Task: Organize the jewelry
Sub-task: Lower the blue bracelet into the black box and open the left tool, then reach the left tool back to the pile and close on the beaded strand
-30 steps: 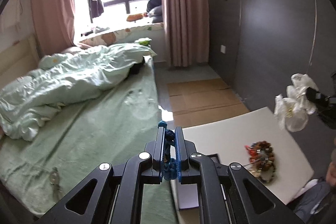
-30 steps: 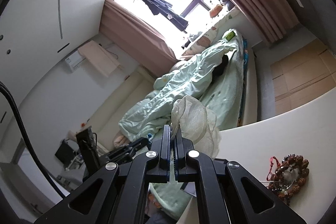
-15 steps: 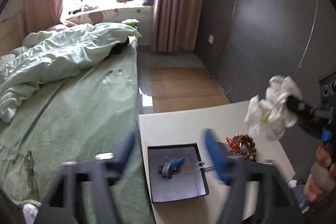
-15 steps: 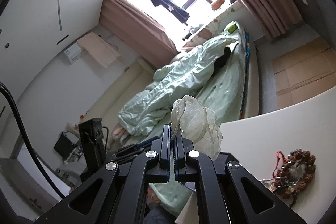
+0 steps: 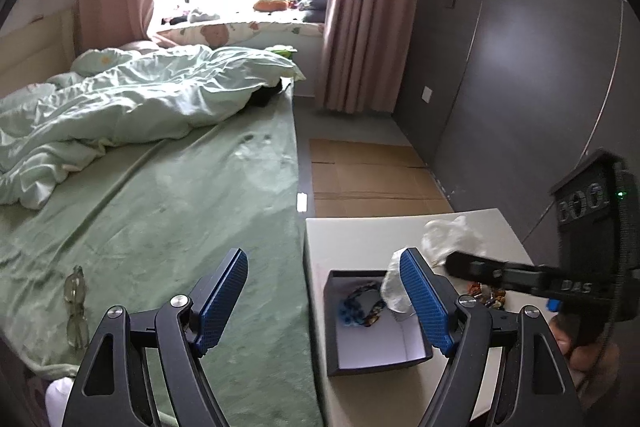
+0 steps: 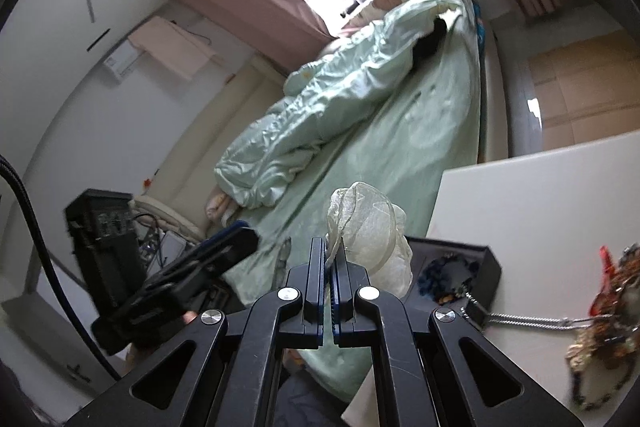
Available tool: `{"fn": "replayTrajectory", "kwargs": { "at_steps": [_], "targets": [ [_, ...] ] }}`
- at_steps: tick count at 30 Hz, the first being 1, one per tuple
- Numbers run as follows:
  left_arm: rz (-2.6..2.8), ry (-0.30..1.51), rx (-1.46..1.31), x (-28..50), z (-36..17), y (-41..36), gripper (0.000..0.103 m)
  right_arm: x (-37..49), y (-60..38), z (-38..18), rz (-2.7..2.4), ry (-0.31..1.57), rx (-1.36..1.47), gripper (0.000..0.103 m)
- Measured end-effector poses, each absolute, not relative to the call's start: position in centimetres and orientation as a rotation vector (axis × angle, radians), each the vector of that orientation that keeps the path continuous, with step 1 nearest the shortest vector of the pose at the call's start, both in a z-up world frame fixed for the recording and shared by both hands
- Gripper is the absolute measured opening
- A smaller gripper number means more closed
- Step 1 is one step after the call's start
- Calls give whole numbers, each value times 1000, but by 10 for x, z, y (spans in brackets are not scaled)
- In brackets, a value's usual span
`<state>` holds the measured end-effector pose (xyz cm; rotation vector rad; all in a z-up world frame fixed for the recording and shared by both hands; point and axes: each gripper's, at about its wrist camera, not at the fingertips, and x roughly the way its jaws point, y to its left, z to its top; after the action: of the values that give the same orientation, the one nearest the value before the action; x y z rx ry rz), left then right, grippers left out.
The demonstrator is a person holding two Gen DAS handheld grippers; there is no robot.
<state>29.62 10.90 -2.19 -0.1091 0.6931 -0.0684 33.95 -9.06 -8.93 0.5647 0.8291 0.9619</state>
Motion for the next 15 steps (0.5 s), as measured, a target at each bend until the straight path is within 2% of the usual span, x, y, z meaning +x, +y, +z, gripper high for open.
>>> {"fn": "replayTrajectory", "kwargs": {
  "at_steps": [2, 3, 4, 5, 6, 15],
  "targets": [
    [-66, 698, -117, 295, -24, 113, 79, 346, -81, -102, 965, 886, 572, 8],
    [-64, 703, -123, 295, -25, 114, 79, 349, -79, -107, 954, 920, 569, 27],
    [-64, 706, -127, 295, -26, 115, 79, 351, -77, -113, 927, 962, 564, 57],
    [-64, 708, -131, 294, -27, 115, 79, 352, -78, -117, 897, 981, 558, 66],
    [-67, 708, -134, 293, -27, 115, 79, 351, -82, -118, 874, 985, 553, 68],
    [-141, 712, -144, 294, -37, 85, 79, 339, -164, -98, 703, 935, 492, 68]
  ]
}}
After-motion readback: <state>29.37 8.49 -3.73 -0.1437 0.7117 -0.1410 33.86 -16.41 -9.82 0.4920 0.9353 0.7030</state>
